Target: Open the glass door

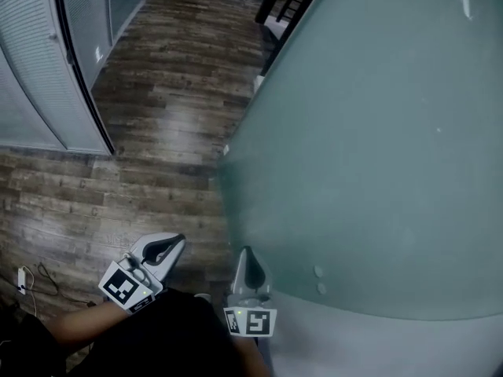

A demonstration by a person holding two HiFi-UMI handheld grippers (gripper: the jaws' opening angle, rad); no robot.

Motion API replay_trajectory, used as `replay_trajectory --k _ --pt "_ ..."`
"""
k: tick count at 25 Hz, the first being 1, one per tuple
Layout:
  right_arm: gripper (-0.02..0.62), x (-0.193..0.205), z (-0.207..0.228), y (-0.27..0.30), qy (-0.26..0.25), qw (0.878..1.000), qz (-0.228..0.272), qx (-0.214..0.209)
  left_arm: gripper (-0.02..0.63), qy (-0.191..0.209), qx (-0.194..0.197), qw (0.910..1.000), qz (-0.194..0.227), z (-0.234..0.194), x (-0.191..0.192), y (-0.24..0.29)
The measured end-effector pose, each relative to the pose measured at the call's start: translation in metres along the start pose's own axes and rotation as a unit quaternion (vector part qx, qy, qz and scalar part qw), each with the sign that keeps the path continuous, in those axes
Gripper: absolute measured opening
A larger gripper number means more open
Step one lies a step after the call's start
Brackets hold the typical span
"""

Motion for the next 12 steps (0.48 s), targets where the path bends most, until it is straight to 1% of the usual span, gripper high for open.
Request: replay_trajectory --k 3,5,9,12 --pt "0.002 0.001 -0.016 0.034 -0.001 0.998 0.004 -0.060 -0.002 -0.002 -0.047 0.9989 -0.005 -0.020 0.002 -0.015" --pt "0.002 0.005 -0.026 0.054 0.000 0.996 0.000 -0.091 -0.002 -0.004 -0.076 0.9971 -0.001 -0.032 0.004 -0.026" --pt "0.000 0.013 -0.045 0.086 -0.007 0.991 -0.011 -0.133 -0.002 0.002 -0.129 0.9912 0.033 -0.052 0.000 -0.049" --pt "0.000 0.013 -0.061 0.109 -0.019 0.987 -0.014 -0.160 -0.002 0.009 -0.163 0.9861 0.032 -0.068 -0.003 -0.063"
Point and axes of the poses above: the fingertips, and each gripper's own axes: y forward along the fingers, z to its right, x out of its underside, the point moved 9 cm from there along -y, backward along the fingers, and after that the axes turned 7 degrees about -x, right-handed, at the moved point
